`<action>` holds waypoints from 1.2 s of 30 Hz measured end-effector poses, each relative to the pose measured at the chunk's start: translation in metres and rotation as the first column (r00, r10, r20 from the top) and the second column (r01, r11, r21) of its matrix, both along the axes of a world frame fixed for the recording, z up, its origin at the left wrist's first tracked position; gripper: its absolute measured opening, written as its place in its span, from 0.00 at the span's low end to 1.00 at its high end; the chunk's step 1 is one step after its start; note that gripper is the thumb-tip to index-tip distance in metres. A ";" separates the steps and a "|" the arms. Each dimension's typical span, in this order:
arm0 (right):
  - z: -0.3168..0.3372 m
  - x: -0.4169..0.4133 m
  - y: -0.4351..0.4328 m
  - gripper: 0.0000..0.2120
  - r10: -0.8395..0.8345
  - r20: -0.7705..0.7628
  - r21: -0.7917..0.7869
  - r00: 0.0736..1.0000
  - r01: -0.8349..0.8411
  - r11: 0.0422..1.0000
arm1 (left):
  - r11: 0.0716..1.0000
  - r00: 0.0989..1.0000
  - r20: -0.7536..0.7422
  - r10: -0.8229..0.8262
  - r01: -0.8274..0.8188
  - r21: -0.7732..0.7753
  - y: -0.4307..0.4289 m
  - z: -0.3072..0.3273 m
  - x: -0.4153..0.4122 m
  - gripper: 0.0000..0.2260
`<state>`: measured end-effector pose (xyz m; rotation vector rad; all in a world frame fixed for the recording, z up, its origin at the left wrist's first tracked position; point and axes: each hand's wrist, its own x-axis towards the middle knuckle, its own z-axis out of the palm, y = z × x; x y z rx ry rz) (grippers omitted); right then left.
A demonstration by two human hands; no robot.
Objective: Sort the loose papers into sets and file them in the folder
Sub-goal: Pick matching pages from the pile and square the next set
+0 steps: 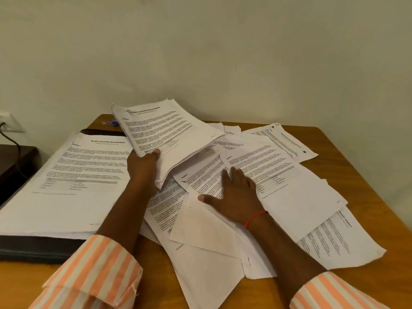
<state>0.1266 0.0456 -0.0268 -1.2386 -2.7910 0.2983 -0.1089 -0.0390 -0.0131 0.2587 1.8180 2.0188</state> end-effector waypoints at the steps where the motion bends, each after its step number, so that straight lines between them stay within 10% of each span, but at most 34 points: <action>1: 0.000 0.000 0.000 0.57 0.000 -0.001 0.000 1.000 0.000 1.000 | 1.000 1.000 0.011 0.002 -0.002 0.004 0.000 0.000 -0.001 0.22; 6: 0.003 0.001 -0.002 0.54 0.002 -0.020 -0.014 1.000 -0.003 1.000 | 1.000 0.999 0.035 -0.001 0.002 -0.009 0.001 -0.002 -0.003 0.23; 13: 0.037 0.038 0.050 0.22 -0.298 -0.402 0.014 0.866 0.332 0.943 | 0.999 0.999 -0.008 -0.031 0.031 0.023 0.002 -0.001 0.002 0.20; 22: 0.026 0.116 0.120 0.62 -0.628 -0.022 -0.157 0.778 0.618 0.770 | 0.998 0.997 -0.041 -0.058 0.059 0.027 0.002 -0.006 0.002 0.21; 30: 0.039 0.116 0.114 0.30 -0.642 -0.113 -0.119 0.758 0.631 0.766 | 0.995 0.995 -0.048 -0.085 0.087 0.047 0.001 -0.004 0.006 0.21; 36: 0.045 0.107 0.107 0.07 -0.497 -0.637 -0.301 0.589 0.404 0.864 | 0.950 0.950 -0.094 -0.298 0.305 0.072 0.001 0.007 0.017 0.15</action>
